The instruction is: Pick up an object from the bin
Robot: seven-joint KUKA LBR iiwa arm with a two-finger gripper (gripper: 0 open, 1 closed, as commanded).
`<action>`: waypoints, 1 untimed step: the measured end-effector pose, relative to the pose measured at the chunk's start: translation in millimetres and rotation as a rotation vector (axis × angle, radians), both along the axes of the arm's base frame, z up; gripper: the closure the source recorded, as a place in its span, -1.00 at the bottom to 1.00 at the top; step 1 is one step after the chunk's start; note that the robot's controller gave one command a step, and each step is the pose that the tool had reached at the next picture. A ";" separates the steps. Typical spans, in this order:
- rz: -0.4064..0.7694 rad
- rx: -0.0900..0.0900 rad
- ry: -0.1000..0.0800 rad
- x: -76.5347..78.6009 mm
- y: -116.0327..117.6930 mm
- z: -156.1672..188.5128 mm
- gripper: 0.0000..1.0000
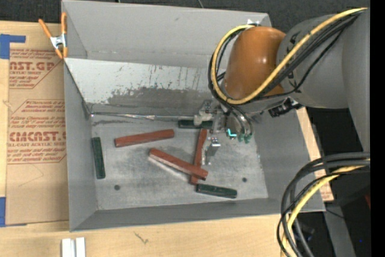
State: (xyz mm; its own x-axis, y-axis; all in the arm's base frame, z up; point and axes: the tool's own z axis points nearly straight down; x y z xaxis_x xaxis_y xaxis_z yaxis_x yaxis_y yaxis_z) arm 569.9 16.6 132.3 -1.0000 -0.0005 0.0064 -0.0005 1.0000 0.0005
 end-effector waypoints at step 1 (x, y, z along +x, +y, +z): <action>0.000 0.000 -0.007 1.9 0.0 4.6 -1.00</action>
Offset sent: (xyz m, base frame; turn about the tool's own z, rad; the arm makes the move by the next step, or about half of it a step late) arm -0.0633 0.0137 -0.0583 -0.2240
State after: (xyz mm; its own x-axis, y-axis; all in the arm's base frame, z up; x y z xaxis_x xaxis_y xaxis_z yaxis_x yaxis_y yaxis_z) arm 571.8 16.6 136.9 -1.0000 -0.0003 -0.0011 -0.0003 1.0000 0.0007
